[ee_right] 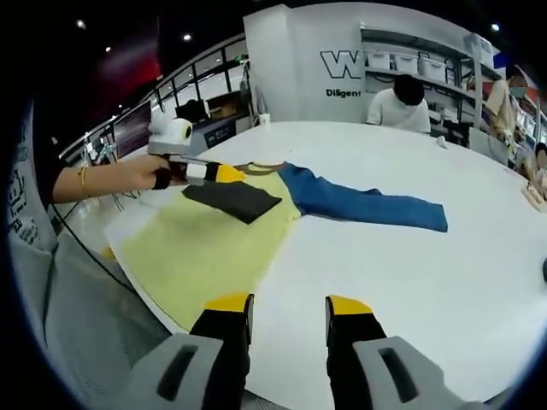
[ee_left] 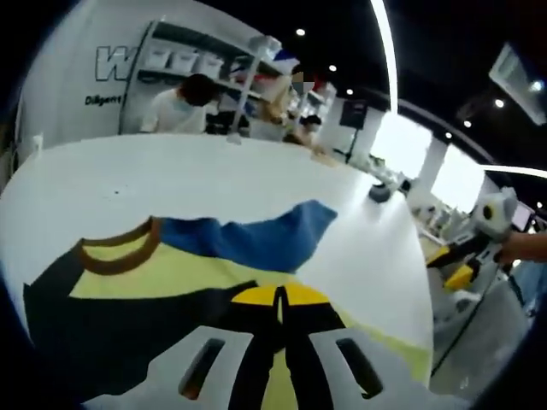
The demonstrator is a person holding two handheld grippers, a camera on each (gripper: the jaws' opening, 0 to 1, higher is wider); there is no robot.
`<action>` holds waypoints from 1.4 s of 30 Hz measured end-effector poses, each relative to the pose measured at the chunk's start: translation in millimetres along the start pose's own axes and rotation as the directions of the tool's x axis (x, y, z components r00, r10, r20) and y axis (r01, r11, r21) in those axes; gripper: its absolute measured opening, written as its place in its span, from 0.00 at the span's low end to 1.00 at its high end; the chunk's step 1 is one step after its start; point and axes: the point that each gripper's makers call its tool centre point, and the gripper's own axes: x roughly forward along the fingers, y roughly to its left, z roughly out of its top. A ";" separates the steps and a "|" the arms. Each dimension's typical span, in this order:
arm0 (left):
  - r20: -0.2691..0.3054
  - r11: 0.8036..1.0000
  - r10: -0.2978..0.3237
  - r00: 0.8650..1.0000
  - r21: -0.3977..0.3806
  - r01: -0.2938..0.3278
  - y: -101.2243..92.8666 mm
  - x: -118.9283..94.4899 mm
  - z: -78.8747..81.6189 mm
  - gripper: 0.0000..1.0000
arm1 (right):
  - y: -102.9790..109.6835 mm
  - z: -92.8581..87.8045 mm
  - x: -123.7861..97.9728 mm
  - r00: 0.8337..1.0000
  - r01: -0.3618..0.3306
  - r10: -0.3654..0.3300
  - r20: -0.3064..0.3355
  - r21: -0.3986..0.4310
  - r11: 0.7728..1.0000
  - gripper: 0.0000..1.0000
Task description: Fold the garment on the visible template until the final outline fits inside the template.
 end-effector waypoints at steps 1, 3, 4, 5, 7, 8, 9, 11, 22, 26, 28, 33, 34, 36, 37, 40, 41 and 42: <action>0.000 1.000 0.001 1.000 0.006 -0.001 -1.0 -1.9 0.8 0.00 | -0.5 0.3 0.0 1.000 0.000 0.000 0.001 0.003 1.000 0.29; 0.003 1.000 0.003 1.000 0.019 -0.003 -3.4 -5.7 2.4 0.00 | -4.7 3.9 0.1 1.000 0.001 -0.002 0.014 0.044 0.999 0.29; 0.005 1.000 0.004 1.000 0.031 -0.004 -3.5 -7.7 2.8 0.00 | -9.8 5.2 -0.4 1.000 0.009 -0.010 0.016 0.048 0.999 0.29; 0.007 0.999 0.007 1.000 0.042 -0.007 -3.2 -9.7 3.2 0.00 | -11.5 6.9 -0.9 1.000 0.015 -0.016 0.019 0.051 0.999 0.29; 0.011 0.997 0.018 1.000 0.069 -0.019 -0.6 -16.5 3.5 0.00 | -17.1 13.5 -2.7 0.999 0.030 -0.032 0.030 0.061 0.998 0.29; 0.010 0.997 0.025 1.000 0.074 -0.025 0.2 -17.8 3.7 0.00 | -18.5 14.5 -2.9 0.999 0.032 -0.034 0.032 0.062 0.998 0.29; 0.004 0.995 0.053 0.999 0.081 -0.053 2.6 -23.7 5.2 0.00 | -23.0 19.3 -3.8 0.998 0.039 -0.042 0.039 0.062 0.997 0.29; 0.020 0.994 0.060 0.998 0.085 -0.061 2.2 -31.0 10.1 0.00 | -27.4 22.9 -4.5 0.998 0.048 -0.050 0.042 0.059 0.997 0.29; 0.230 0.984 0.062 0.971 0.148 -0.098 -11.0 -97.3 54.8 0.25 | -56.8 46.3 3.6 0.994 0.102 -0.104 0.026 0.060 0.993 0.28; 0.233 0.982 0.095 0.968 0.138 -0.129 -6.0 -118.5 55.9 0.39 | -70.9 52.3 10.5 0.992 0.124 -0.126 0.014 0.094 0.988 0.29; 0.236 0.981 0.100 0.967 0.139 -0.136 -6.1 -127.6 54.9 0.42 | -70.9 56.0 12.8 0.992 0.125 -0.127 0.017 0.109 0.986 0.28; 0.226 0.986 0.096 0.970 0.114 -0.124 8.0 -141.2 22.5 0.57 | -84.5 79.5 25.2 0.993 0.089 -0.102 0.066 0.180 0.980 0.29; 0.214 0.984 0.106 0.971 0.121 -0.134 7.9 -142.8 18.9 0.59 | -87.4 83.0 27.5 0.992 0.093 -0.106 0.066 0.178 0.980 0.29; 0.194 0.981 0.130 0.972 0.114 -0.154 12.7 -150.4 7.0 0.62 | -99.6 85.4 32.9 0.991 0.108 -0.120 0.057 0.178 0.978 0.29; 0.191 0.981 0.136 0.972 0.110 -0.159 14.4 -154.1 3.2 0.63 | -102.9 86.2 34.8 0.991 0.110 -0.122 0.055 0.185 0.977 0.29; 0.177 0.975 0.173 0.969 0.105 -0.194 25.4 -167.6 -11.3 0.64 | -113.8 84.9 44.3 0.992 0.105 -0.119 0.040 0.252 0.962 0.30; 0.165 0.976 0.184 0.969 0.085 -0.199 28.1 -171.0 -14.3 0.64 | -115.5 83.7 45.6 0.991 0.118 -0.129 0.023 0.264 0.957 0.30; 0.170 0.977 0.189 0.967 0.070 -0.203 27.9 -178.6 -11.3 0.64 | -123.0 84.2 47.9 0.987 0.156 -0.161 0.001 0.232 0.960 0.30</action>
